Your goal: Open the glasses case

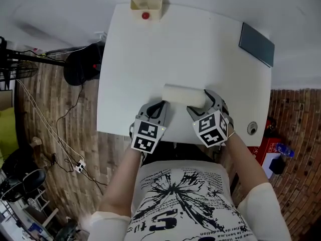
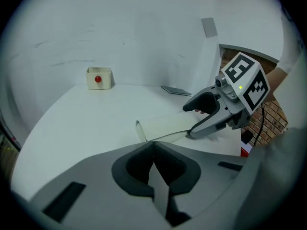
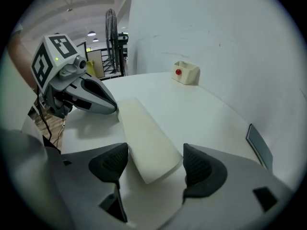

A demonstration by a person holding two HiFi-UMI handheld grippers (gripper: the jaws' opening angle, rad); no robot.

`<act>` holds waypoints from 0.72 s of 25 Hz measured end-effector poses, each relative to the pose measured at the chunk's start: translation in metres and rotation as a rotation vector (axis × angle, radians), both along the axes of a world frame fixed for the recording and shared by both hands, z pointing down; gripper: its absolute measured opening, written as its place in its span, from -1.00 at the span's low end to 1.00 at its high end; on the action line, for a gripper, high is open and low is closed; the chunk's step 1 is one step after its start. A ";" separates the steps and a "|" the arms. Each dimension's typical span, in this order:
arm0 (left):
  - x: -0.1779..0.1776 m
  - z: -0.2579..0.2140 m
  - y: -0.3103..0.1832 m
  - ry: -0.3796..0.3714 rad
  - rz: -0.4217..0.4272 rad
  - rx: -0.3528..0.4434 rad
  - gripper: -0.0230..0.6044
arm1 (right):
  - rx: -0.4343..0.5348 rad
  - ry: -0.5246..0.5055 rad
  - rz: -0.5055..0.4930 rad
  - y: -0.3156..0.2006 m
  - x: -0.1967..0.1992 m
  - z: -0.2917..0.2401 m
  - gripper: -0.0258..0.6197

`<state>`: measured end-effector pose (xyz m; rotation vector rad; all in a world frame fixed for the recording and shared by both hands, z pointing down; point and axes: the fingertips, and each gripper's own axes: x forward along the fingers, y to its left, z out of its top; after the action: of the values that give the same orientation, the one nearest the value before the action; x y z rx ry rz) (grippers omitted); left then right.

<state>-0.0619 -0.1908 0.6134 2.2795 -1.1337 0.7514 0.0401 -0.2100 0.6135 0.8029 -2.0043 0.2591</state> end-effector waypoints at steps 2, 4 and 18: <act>0.000 0.001 -0.002 0.009 -0.022 -0.011 -0.88 | 0.003 0.004 0.006 -0.001 0.001 0.001 0.24; -0.001 0.002 -0.002 0.010 -0.025 -0.011 -0.88 | 0.001 0.002 0.004 -0.001 0.001 0.001 0.24; -0.002 0.002 -0.004 -0.005 -0.027 -0.033 -0.88 | -0.072 -0.070 0.014 -0.007 -0.001 -0.008 0.20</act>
<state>-0.0635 -0.1946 0.6156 2.2322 -1.1433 0.7601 0.0396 -0.2174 0.6051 0.7721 -2.0434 0.3708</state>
